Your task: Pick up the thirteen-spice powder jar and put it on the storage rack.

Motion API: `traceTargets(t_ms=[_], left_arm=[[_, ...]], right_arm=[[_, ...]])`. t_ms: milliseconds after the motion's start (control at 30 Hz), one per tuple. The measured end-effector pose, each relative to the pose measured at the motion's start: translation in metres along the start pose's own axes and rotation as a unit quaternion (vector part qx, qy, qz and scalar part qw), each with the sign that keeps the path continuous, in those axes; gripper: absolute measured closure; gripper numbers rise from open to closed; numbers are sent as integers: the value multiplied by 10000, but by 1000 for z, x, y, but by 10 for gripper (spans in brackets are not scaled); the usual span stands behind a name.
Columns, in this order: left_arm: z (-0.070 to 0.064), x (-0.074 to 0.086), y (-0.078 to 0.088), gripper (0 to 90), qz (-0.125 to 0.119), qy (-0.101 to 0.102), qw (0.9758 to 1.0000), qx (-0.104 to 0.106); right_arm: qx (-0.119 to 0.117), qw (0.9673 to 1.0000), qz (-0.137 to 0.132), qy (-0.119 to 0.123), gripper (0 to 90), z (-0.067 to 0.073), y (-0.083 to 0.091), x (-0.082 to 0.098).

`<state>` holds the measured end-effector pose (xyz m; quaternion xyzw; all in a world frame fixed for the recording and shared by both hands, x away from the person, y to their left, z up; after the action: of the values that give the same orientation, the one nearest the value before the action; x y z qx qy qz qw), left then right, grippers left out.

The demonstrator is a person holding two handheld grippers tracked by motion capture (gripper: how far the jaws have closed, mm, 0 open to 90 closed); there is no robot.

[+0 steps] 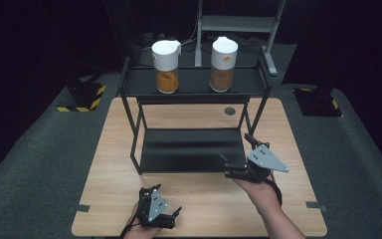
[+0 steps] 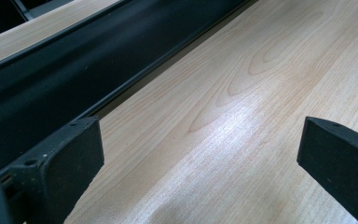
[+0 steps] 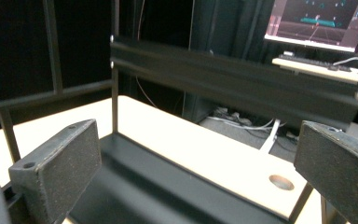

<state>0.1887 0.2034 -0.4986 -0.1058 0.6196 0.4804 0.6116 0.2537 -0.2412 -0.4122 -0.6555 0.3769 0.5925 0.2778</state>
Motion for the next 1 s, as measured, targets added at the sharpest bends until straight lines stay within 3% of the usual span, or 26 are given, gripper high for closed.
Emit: traceTargets(t_ms=[333, 500, 833, 900, 1000], left_arm=[[-1, -1, 0, 7, 17, -14, 10000, -14], [-1, 0, 0, 7, 10, -6, 10000, -19], [-2, -1, 0, 7, 19, -23, 10000, -43], [-3, -1, -1, 7, 32, -45, 10000, -46], [-4, -2, -1, 7, 47, -78, 9999, -60]], right_arm=[[-15, 9986, 523, 57, 0, 4, 15, 46], [11, 9963, 851, 144, 0, 6, 19, 70], [104, 9908, 1314, 317, 0, 2, 34, 96], [139, 9872, 1538, 405, 2, -1, 36, 97], [245, 9872, 1512, 449, 0, -3, 41, 99]])
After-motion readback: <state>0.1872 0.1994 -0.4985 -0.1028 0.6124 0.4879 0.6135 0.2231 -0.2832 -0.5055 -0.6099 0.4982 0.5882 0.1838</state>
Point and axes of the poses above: each handheld gripper's, and its own axes: y roughly backward along the jaws, x roughly out of its underside, z roughly to its left, the point moved 2 cm from there along -y, roughly forward along the jaws, and after that the axes turned 1 degree about x, right-handed, at the moved point
